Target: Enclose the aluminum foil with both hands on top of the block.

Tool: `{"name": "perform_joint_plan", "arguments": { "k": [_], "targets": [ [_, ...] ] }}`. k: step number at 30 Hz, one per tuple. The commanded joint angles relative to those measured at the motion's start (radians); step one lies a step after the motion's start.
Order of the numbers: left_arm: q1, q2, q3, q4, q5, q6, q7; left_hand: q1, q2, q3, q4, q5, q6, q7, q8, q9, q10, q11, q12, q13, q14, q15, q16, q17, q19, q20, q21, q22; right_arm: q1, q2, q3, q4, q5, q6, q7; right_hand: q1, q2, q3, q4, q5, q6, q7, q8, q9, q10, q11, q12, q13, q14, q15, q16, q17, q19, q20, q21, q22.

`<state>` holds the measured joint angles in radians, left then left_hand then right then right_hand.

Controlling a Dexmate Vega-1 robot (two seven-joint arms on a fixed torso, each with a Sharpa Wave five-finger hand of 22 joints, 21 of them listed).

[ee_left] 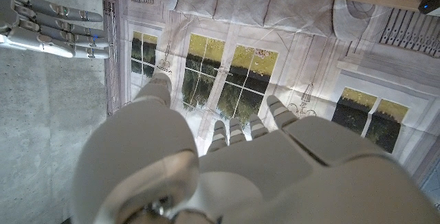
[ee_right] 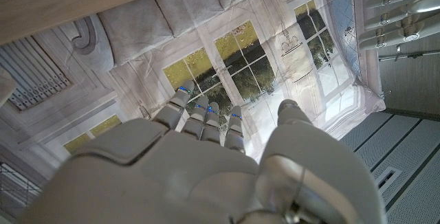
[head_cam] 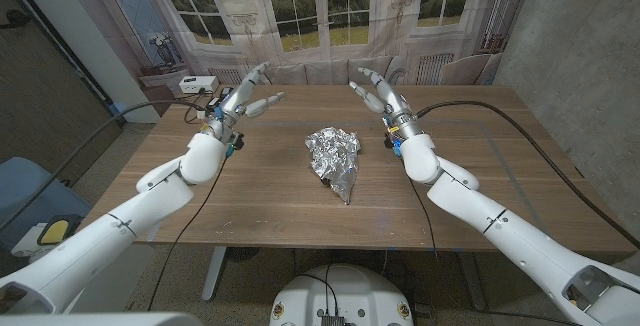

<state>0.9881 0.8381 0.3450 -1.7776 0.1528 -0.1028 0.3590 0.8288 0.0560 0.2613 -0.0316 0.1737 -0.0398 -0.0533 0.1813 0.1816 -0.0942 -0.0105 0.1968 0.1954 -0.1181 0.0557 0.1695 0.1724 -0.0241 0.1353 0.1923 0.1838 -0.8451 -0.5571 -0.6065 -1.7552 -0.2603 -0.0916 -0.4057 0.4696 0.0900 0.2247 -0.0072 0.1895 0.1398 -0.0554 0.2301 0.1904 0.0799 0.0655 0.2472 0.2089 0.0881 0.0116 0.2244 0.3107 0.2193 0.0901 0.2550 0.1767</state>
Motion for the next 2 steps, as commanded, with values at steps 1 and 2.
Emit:
{"name": "perform_joint_plan", "arguments": {
  "k": [1, 2],
  "targets": [
    [0.039, 0.026, -0.061, 0.032, -0.044, -0.093, 0.007, -0.014, 0.002, -0.009, 0.001, 0.001, 0.000, -0.002, 0.005, 0.000, 0.000, 0.007, 0.005, 0.001, -0.011, -0.004, 0.007, 0.001, -0.007, 0.003, 0.003, 0.005, -0.017, -0.003, 0.007, -0.126, -0.063, -0.099, -0.048, -0.001, 0.003, 0.001, -0.009, 0.009, 0.016, -0.001, 0.003, 0.004, 0.017, -0.001, 0.005, 0.003, 0.015, -0.003, 0.002, -0.002, 0.014, -0.001, 0.000, 0.003],
    [0.045, 0.027, -0.067, 0.032, -0.046, -0.095, 0.011, -0.015, 0.002, -0.009, 0.001, 0.001, 0.000, -0.002, 0.005, 0.000, -0.001, 0.007, 0.005, 0.001, -0.011, -0.004, 0.007, 0.001, -0.007, 0.002, 0.003, 0.005, -0.014, 0.001, 0.004, -0.124, -0.065, -0.099, -0.049, -0.001, 0.003, 0.001, -0.009, 0.009, 0.016, 0.000, 0.003, 0.003, 0.018, -0.003, 0.005, 0.003, 0.016, -0.004, 0.002, -0.002, 0.015, -0.001, 0.000, 0.003]
  ]
}}
